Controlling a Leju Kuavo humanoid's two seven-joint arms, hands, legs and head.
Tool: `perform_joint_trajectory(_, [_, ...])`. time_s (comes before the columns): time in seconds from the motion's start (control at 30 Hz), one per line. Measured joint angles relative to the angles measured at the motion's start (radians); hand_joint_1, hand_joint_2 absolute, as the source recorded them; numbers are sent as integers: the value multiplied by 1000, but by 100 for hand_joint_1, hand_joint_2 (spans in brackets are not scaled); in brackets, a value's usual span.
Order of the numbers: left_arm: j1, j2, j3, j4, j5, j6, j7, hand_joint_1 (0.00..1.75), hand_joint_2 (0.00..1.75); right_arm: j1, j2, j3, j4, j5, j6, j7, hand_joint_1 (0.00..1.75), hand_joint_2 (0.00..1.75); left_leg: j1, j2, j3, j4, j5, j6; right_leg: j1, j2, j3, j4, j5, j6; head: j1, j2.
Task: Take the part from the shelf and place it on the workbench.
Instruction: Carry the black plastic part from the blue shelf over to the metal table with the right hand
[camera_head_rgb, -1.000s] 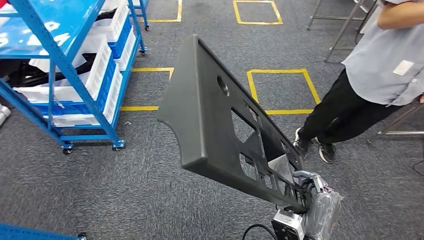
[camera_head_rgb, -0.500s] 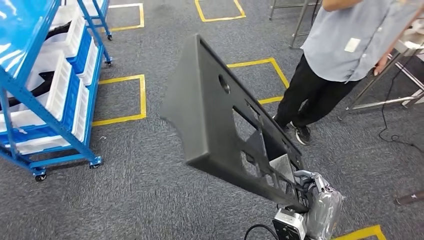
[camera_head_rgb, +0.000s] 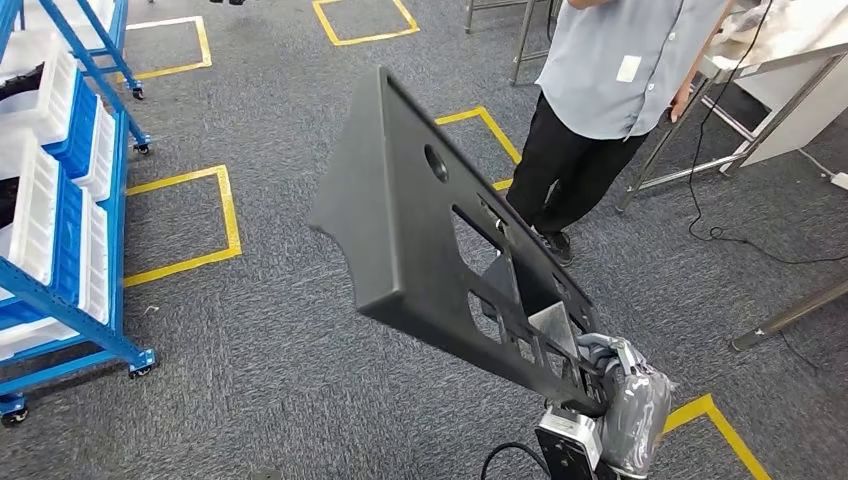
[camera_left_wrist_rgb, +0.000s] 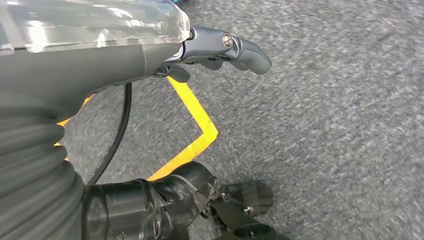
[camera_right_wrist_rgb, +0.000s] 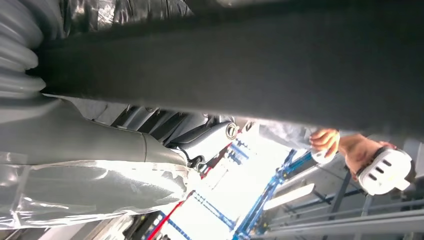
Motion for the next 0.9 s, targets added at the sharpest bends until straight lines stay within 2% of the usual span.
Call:
perform_joint_trajectory(0.03, [1, 0, 0, 0, 0, 0, 0, 0, 175, -2, 0, 0, 1, 0, 0, 0, 171, 175, -2, 12, 0, -1, 1, 3, 1, -32, -27, 57, -31, 3, 1, 0])
perform_joint_trajectory(0.07, [3, 0, 0, 0, 0, 0, 0, 0, 175, -4, 0, 0, 2, 0, 0, 0, 171, 175, -3, 25, 0, -2, 0, 4, 0, -52, -60, 124, -63, 6, 1, 0])
perform_joint_trajectory(0.1, [4, 0, 0, 0, 0, 0, 0, 0, 175, -4, 0, 0, 4, 0, 0, 0, 171, 175, -5, 39, 0, -1, -1, 5, 0, -62, -89, 181, -84, 8, 1, 0])
perform_joint_trajectory(0.13, [5, 0, 0, 0, 0, 0, 0, 0, 175, -4, 0, 0, 6, 0, 0, 0, 171, 175, -6, 52, 0, -1, -3, 5, -1, -67, -105, 212, -87, 9, 1, 0])
perform_joint_trajectory(0.17, [5, 0, 0, 0, 0, 0, 0, 0, 175, -4, 0, 0, 9, 0, 0, 0, 171, 175, -7, 65, 2, -1, -5, 5, -1, -70, -100, 203, -71, 8, 1, 0])
perform_joint_trajectory(0.2, [5, 0, 0, 0, 0, 0, 0, 0, 175, -4, 0, 0, 10, 0, 0, 0, 171, 175, -8, 77, 5, -1, -8, 4, 0, -76, -74, 152, -39, 5, 1, 0])
perform_joint_trajectory(0.27, [3, 0, 0, 0, 0, 0, 0, 0, 175, -5, 0, 0, 11, 0, 0, 0, 171, 175, -10, 98, 15, -2, -15, -1, 9, -115, 2, 10, 18, -7, 1, 0])
perform_joint_trajectory(0.3, [3, 0, 0, 0, 0, 0, 0, 0, 175, -6, 0, 1, 11, 0, 0, 1, 171, 175, -12, 107, 19, -3, -18, -5, 15, -132, 27, -40, 31, -14, 2, 0])
perform_joint_trajectory(0.33, [2, 0, 0, 0, 0, 0, 0, 0, 175, -8, 0, 1, 11, 0, 0, 2, 171, 175, -13, 115, 22, -3, -20, -8, 21, -143, 38, -63, 33, -20, 1, 0])
perform_joint_trajectory(0.37, [1, 0, 0, 0, 0, 0, 0, 0, 175, -8, -1, 2, 12, 1, 0, 5, 171, 175, -14, 123, 24, -4, -22, -13, 25, -141, 37, -65, 31, -24, 1, 0])
perform_joint_trajectory(0.4, [0, -1, 0, 0, 0, 0, 0, 0, 175, -9, -1, 3, 12, 1, 0, 8, 171, 175, -15, 133, 28, -7, -23, -17, 25, -129, 36, -69, 32, -28, 1, 0])
perform_joint_trajectory(0.43, [-1, -1, 0, 0, 0, 0, 0, 0, 175, -9, -1, 4, 13, 1, 0, 12, 171, 175, -14, 132, 32, -6, -27, -23, 22, -118, 40, -75, 35, -33, 1, 0])
perform_joint_trajectory(0.5, [-3, -2, 0, 0, 0, 0, -1, 0, 175, -14, -1, 6, 15, 3, 0, 17, 171, 175, -13, 90, 18, 37, -59, -31, 13, -94, 50, -90, 43, -44, 1, 0])
perform_joint_trajectory(0.57, [-1, -1, 0, 0, -1, -1, -2, 0, 175, -23, -1, 11, 18, 4, 0, 19, 171, 175, -10, 39, -41, 157, -118, -36, 8, -70, 53, -95, 46, -51, 0, 0])
perform_joint_trajectory(0.6, [0, -1, 0, 0, -2, -1, -2, 0, 175, -26, -1, 13, 20, 5, 0, 21, 171, 175, -10, 30, -75, 220, -140, -37, 8, -57, 53, -95, 46, -53, 0, 0])
perform_joint_trajectory(0.63, [2, 0, 0, 0, -2, -1, -2, 0, 175, -27, -1, 14, 22, 5, 0, 24, 171, 175, -10, 27, -100, 261, -144, -38, 8, -42, 53, -93, 46, -53, 0, 0])
perform_joint_trajectory(0.67, [3, 0, 0, 0, -4, -1, -2, 0, 175, -27, -2, 14, 24, 5, 0, 27, 171, 175, -9, 26, -110, 266, -128, -38, 8, -27, 53, -91, 45, -53, 0, 0])
perform_joint_trajectory(0.7, [3, 0, 0, 0, -5, -1, -2, 0, 175, -27, -2, 15, 26, 5, 0, 29, 171, 175, -9, 23, -102, 233, -95, -37, 8, -12, 54, -88, 44, -52, 0, 0])
perform_joint_trajectory(0.73, [3, 1, 0, 0, -6, -2, -2, 0, 175, -27, -2, 17, 27, 5, 0, 31, 171, 175, -9, 14, -79, 171, -52, -34, 8, 2, 54, -84, 42, -50, 0, 0])
perform_joint_trajectory(0.8, [2, 2, 0, 0, -7, -5, -2, 0, 175, -30, -4, 24, 28, 4, 0, 35, 171, 175, -7, -31, -34, 53, -1, -28, 8, 26, 49, -73, 37, -42, 0, 0])
perform_joint_trajectory(0.87, [-1, 4, -1, 0, -8, -8, -4, 0, 175, -33, -5, 30, 29, 2, 0, 40, 171, 175, -8, -56, -16, 10, 3, -21, 5, 47, 40, -67, 36, -30, 0, 0])
perform_joint_trajectory(0.9, [-2, 4, -1, 0, -9, -9, -5, 0, 175, -33, -6, 31, 29, 2, 0, 43, 171, 175, -7, -47, -14, 6, 5, -16, 4, 57, 36, -68, 38, -23, 0, 0])
